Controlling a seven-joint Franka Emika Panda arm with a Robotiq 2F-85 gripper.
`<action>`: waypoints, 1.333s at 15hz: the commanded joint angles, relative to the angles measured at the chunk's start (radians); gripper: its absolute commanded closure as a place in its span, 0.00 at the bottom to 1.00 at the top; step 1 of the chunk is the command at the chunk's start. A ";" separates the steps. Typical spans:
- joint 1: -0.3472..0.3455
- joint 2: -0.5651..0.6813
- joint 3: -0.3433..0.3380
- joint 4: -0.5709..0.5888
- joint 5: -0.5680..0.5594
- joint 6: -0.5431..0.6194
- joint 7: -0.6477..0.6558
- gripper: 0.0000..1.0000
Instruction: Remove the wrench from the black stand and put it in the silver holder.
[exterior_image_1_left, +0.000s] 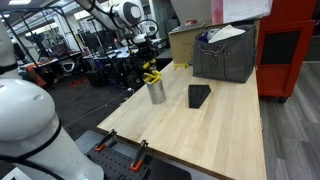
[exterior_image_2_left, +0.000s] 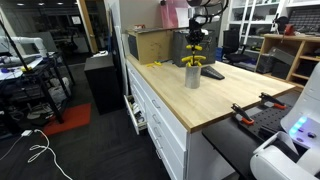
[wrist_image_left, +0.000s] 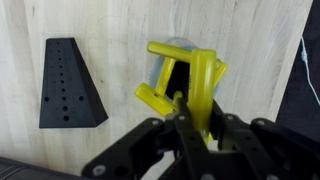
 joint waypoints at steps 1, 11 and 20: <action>0.009 0.010 0.001 -0.012 -0.005 0.024 0.017 0.94; 0.008 -0.004 0.040 -0.097 -0.052 0.140 -0.310 0.94; -0.028 -0.077 0.056 -0.159 -0.029 0.138 -0.746 0.94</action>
